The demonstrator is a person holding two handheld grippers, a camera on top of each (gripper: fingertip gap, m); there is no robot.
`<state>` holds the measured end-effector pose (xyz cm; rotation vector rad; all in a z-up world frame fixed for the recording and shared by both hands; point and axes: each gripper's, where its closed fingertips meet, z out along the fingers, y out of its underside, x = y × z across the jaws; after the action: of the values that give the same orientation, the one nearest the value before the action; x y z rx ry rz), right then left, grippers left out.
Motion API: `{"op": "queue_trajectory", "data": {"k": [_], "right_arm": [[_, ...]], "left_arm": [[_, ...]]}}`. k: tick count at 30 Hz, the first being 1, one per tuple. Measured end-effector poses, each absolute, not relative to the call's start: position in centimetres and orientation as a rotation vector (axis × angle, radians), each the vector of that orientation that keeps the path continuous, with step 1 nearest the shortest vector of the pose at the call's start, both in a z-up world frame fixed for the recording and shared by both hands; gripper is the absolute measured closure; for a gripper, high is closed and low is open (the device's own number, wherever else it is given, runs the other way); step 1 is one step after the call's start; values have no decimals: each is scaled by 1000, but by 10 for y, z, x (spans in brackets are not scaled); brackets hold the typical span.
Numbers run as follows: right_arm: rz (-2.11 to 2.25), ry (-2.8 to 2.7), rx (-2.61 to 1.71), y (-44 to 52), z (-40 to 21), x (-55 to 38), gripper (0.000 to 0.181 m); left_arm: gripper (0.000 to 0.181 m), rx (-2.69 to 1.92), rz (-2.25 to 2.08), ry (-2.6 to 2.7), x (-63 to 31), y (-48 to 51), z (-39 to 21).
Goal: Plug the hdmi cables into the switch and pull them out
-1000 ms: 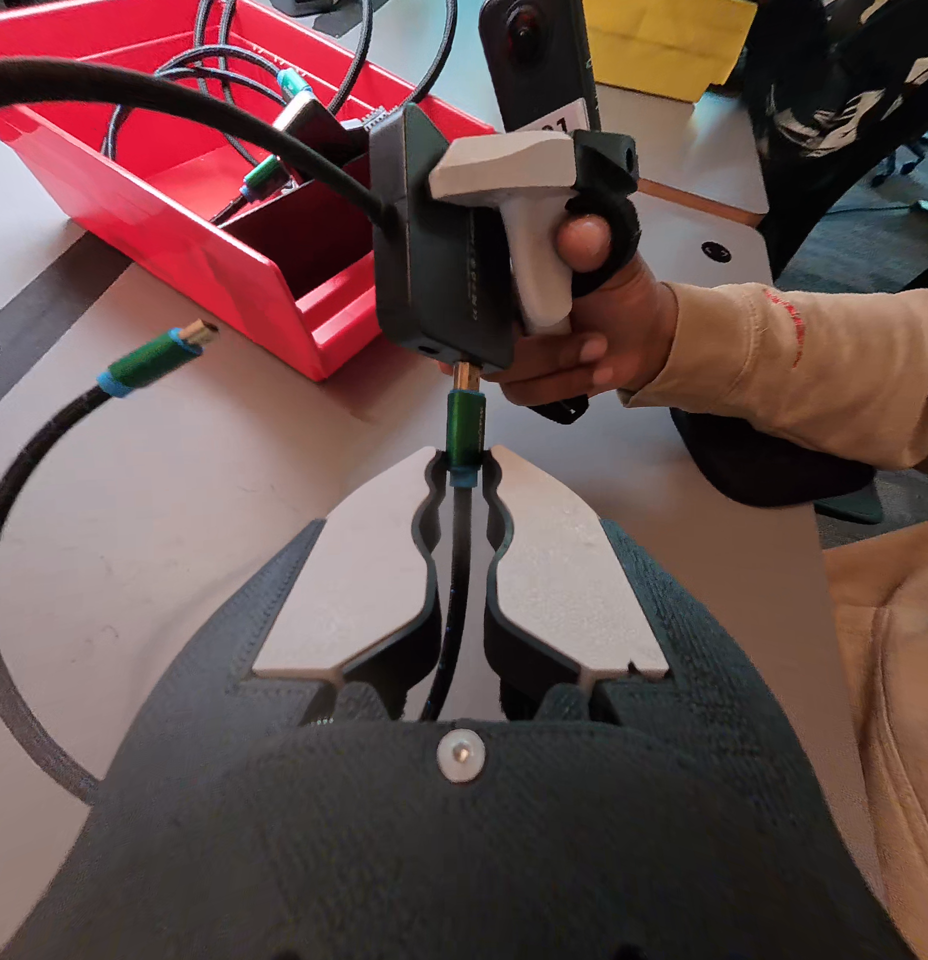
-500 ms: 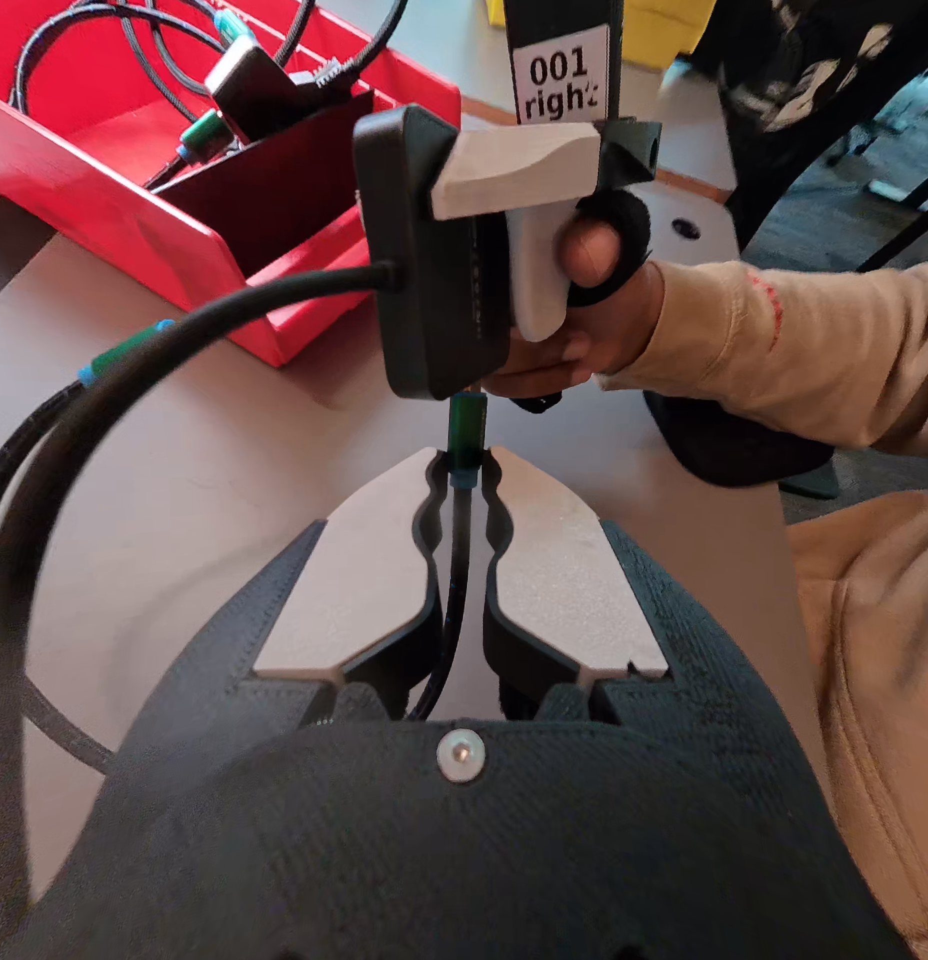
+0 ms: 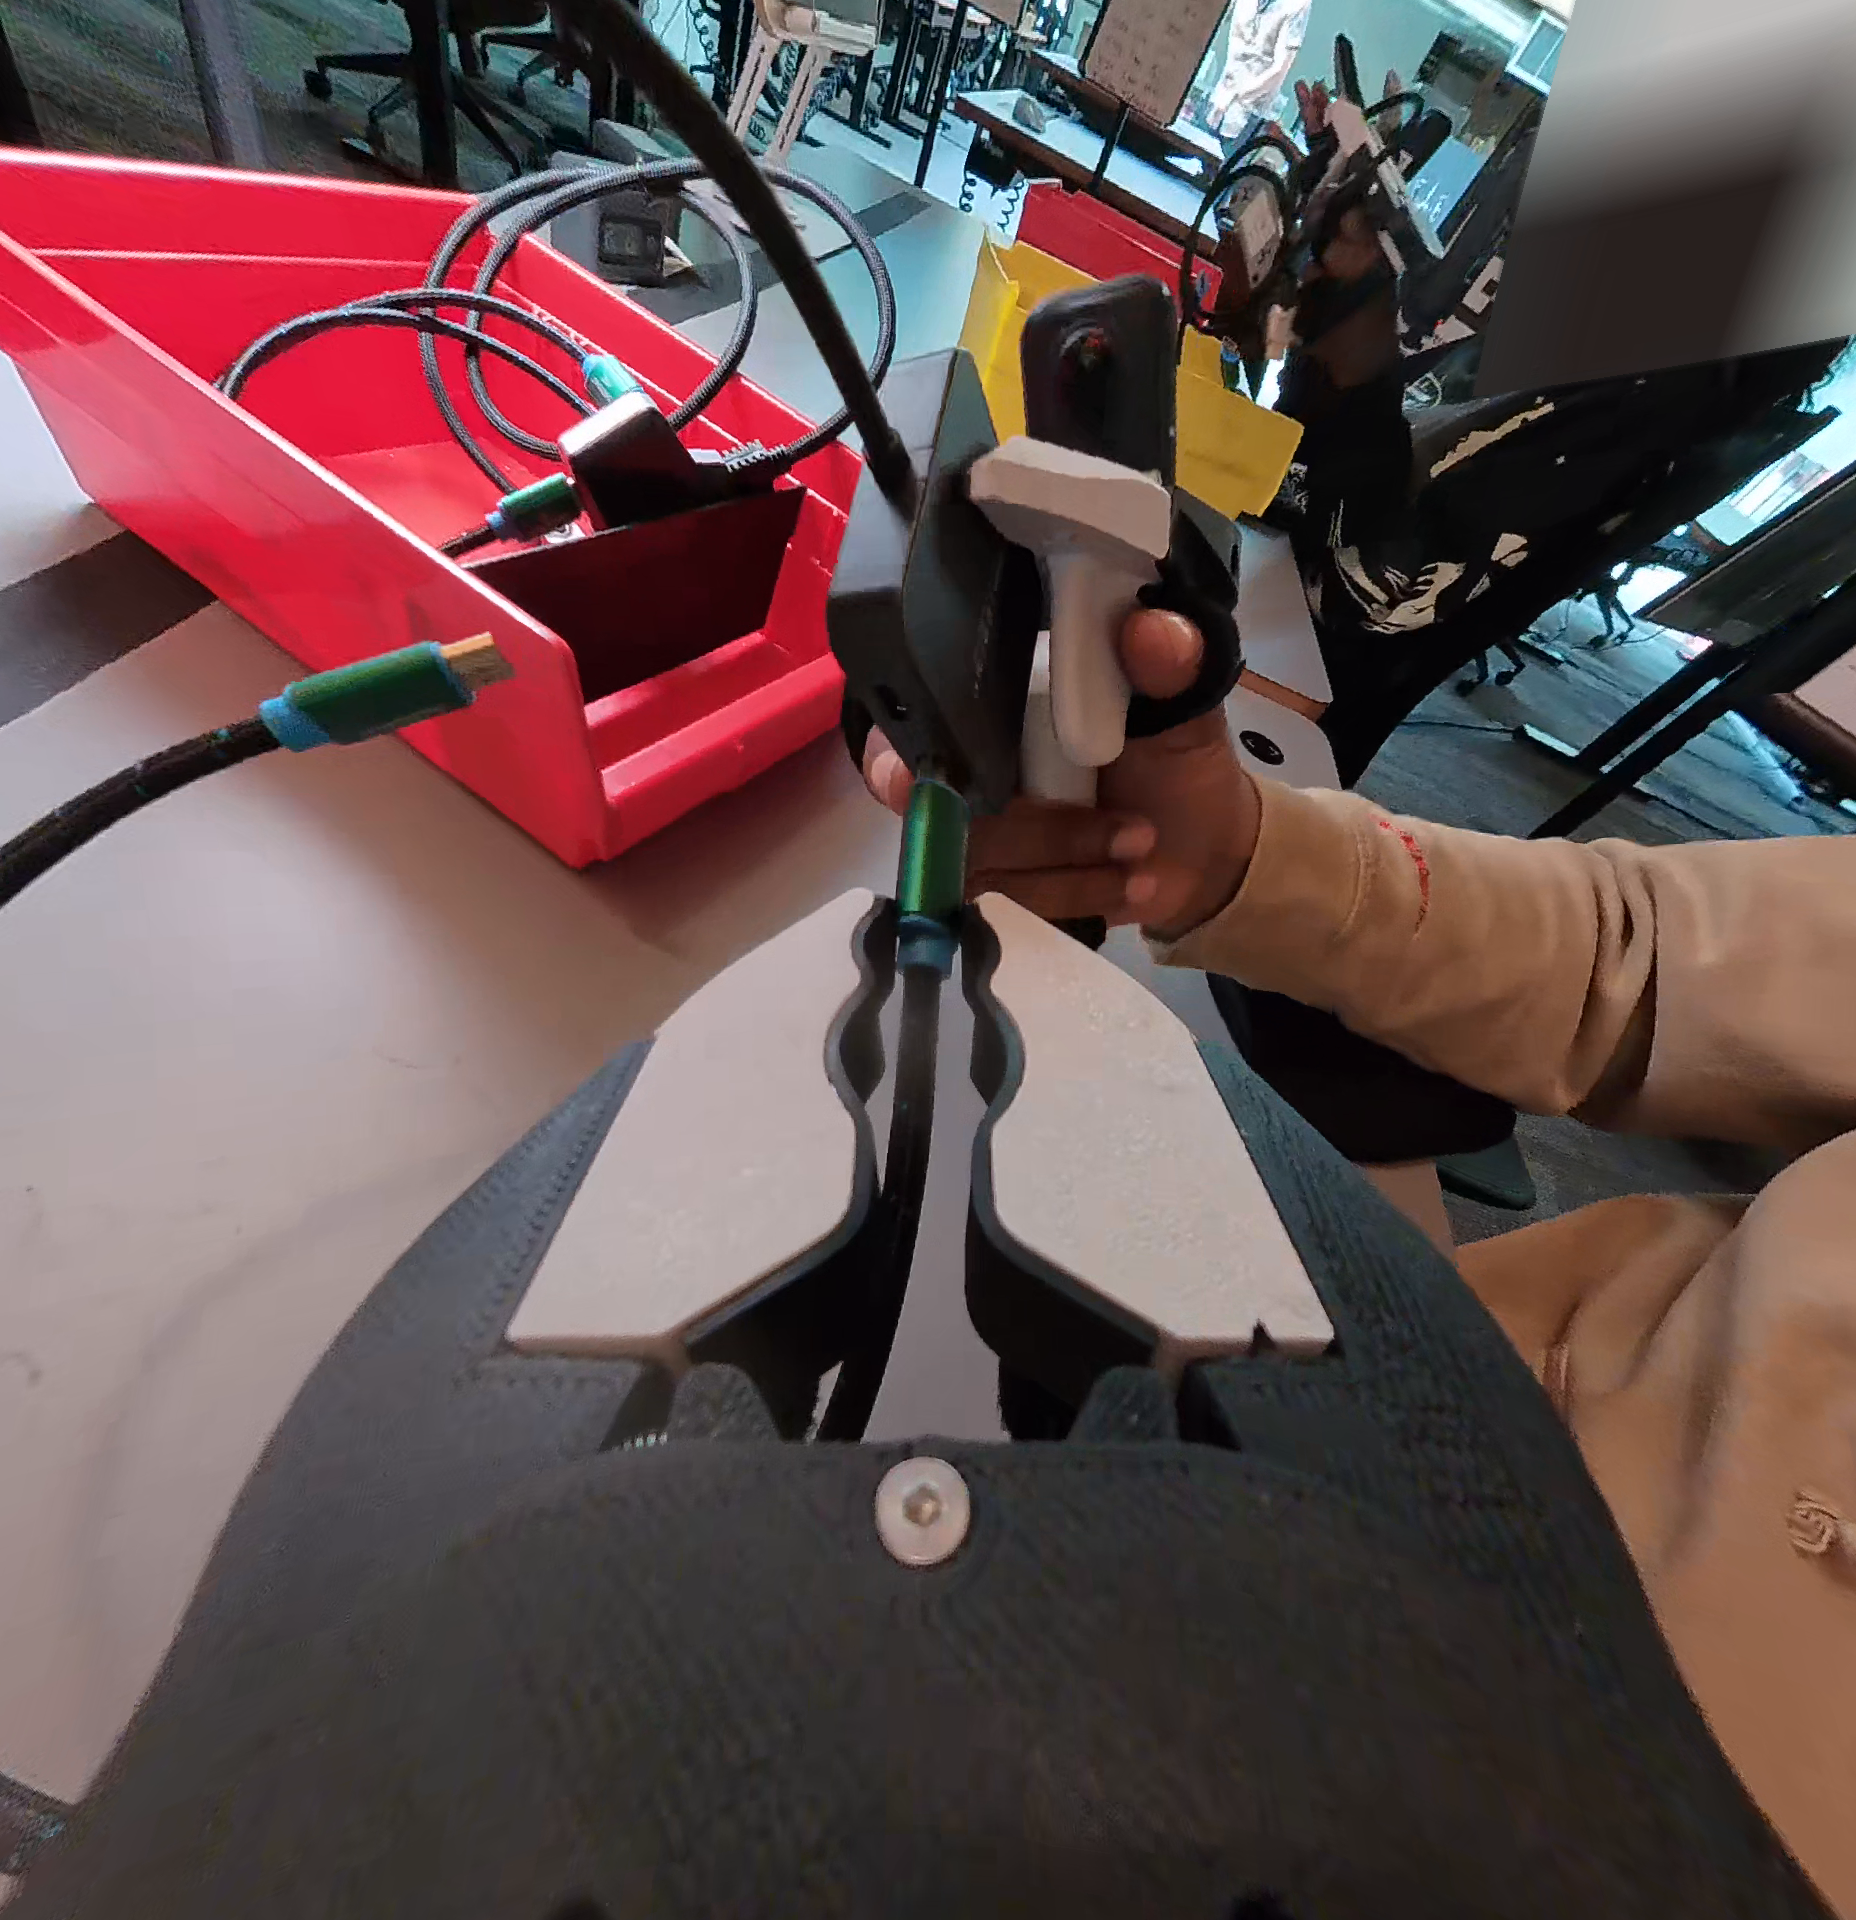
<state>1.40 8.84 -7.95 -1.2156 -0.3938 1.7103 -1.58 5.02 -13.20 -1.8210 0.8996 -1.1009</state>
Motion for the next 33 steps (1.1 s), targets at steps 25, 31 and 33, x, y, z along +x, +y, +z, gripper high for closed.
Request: {"op": "queue_trajectory", "data": {"k": [25, 31, 33], "right_arm": [[1703, -616, -1286, 74, -104, -9, 167], [1674, -733, -1359, 71, -115, -13, 167], [1680, -724, -1369, 73, -116, -12, 167]], "left_arm": [[169, -1867, -991, 1025, -42, 47, -137], [169, -1916, -989, 1078, -42, 43, -151], [169, -1924, -995, 1079, -40, 43, -153]]}}
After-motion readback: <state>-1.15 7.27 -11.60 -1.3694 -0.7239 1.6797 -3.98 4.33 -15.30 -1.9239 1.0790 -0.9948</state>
